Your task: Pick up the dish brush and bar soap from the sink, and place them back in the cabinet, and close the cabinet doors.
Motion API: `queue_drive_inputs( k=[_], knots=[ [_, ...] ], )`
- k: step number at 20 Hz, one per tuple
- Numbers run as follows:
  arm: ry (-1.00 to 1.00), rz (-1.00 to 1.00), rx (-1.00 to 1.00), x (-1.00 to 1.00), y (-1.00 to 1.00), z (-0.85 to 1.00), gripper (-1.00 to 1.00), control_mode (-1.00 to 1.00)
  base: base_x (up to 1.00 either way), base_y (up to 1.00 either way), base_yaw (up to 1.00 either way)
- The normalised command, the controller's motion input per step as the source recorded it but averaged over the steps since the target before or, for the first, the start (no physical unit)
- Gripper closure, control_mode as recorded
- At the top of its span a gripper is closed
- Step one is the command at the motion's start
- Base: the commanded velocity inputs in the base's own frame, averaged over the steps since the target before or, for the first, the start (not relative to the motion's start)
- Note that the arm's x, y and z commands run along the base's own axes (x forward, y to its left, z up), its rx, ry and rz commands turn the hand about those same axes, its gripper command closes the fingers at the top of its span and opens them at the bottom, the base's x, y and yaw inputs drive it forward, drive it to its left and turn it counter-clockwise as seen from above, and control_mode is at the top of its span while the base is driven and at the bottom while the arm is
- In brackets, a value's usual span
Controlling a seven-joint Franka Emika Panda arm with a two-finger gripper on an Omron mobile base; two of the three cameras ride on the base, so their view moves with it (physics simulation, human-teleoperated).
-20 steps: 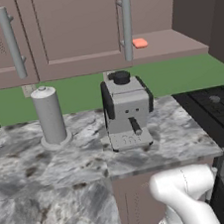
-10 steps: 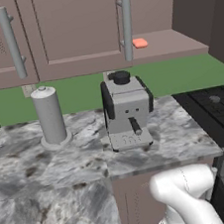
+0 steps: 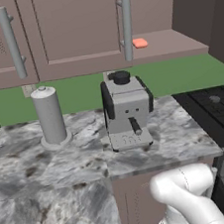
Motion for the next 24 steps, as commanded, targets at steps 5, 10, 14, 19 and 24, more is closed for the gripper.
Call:
queue_drive_inputs(
  k=[5,10,14,19,24],
  knots=[
    [-0.06,0.14,0.00,0.15,0.00,-0.11,-1.00,-1.00,0.00,0.00,0.00],
    [-0.07,0.14,0.02,0.19,-0.01,-0.04,-1.00,-1.00,0.00,0.00,0.00],
    [-0.04,0.13,0.03,0.41,-0.02,-0.05,-1.00,-1.00,0.00,0.00,0.00],
    [-0.01,0.15,0.04,0.47,-0.03,-0.08,-1.00,-1.00,0.00,0.00,0.00],
    [-0.02,0.14,0.05,0.47,-0.11,-0.07,-1.00,-1.00,0.00,0.00,0.00]
  ],
)
